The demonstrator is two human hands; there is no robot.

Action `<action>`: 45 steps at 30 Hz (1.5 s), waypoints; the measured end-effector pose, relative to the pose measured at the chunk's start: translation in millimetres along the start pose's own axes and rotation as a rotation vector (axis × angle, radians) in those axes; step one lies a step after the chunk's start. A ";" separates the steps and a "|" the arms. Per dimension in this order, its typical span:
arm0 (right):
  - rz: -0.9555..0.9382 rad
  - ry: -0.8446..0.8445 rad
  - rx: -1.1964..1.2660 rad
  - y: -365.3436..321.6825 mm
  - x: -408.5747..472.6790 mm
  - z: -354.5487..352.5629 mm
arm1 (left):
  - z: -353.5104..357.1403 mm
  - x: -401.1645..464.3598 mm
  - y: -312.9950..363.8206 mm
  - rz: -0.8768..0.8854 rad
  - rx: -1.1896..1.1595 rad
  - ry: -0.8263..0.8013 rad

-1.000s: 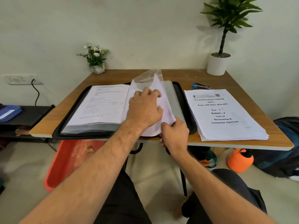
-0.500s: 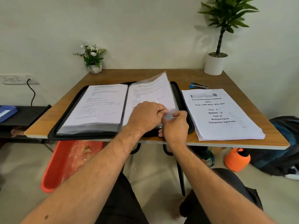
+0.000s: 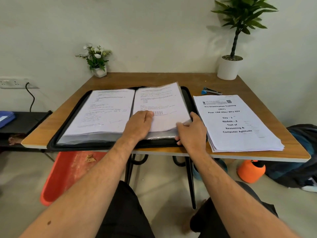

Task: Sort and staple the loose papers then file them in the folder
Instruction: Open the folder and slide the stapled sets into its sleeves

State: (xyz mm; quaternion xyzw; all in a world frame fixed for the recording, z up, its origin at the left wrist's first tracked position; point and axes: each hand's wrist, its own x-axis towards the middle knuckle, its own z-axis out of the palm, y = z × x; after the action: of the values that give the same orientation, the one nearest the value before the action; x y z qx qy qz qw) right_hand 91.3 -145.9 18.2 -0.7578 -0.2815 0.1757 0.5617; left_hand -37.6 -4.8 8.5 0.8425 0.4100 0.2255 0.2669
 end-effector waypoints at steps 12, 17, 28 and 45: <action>0.106 -0.075 0.193 1.0 16.4 1.7 | 9.2 -8.0 -7.1 0.028 -0.210 0.139; 0.196 -0.050 0.177 3.8 19.4 9.1 | 8.4 -12.5 -9.4 0.065 -0.170 0.078; -0.062 -0.331 0.451 -48.0 10.2 11.9 | -4.5 -17.9 12.8 0.219 -0.140 -0.027; -0.072 -0.379 -0.002 -35.9 -9.6 74.1 | -57.7 -37.8 -17.9 -0.807 -1.114 1.066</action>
State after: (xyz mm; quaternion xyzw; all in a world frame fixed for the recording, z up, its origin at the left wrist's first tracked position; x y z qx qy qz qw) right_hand 32.4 -88.6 29.1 -0.7012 -0.4096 0.2946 0.5038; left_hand -103.5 -10.8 34.7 0.1617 0.5777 0.6458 0.4723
